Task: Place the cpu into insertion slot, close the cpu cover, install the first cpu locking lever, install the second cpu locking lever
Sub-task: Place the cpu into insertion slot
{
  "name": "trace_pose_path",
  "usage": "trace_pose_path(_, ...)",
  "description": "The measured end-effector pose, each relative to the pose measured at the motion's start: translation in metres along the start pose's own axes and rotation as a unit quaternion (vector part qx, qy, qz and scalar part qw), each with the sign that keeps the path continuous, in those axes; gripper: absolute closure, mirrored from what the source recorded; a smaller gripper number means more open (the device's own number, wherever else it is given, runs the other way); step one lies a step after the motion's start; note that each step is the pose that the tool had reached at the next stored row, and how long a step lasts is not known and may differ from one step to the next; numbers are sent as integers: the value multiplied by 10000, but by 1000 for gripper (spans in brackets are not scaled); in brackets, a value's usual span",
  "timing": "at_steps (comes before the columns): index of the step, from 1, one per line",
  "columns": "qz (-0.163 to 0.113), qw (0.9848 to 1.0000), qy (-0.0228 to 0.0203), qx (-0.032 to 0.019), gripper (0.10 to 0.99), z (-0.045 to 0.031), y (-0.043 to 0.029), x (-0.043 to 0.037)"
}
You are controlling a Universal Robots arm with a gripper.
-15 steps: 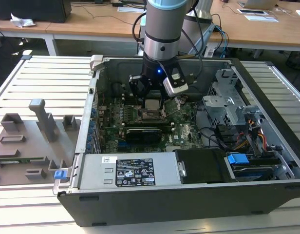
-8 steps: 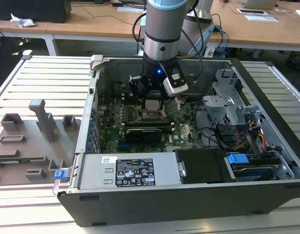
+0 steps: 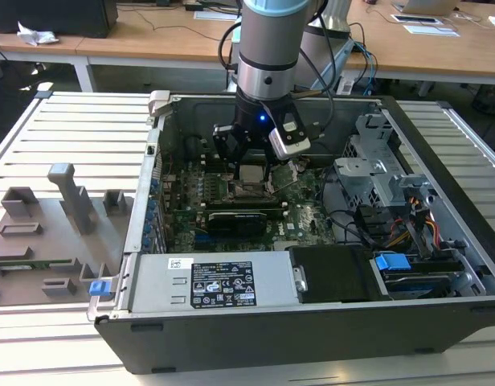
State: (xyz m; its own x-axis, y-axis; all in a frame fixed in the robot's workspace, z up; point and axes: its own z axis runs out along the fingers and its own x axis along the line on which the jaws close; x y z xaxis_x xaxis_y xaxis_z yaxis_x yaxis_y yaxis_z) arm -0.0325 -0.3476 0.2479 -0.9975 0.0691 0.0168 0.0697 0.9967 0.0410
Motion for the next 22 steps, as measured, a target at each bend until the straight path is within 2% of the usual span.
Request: trace_pose_path(22,26,10000,-7,84,541,12,-1,0)
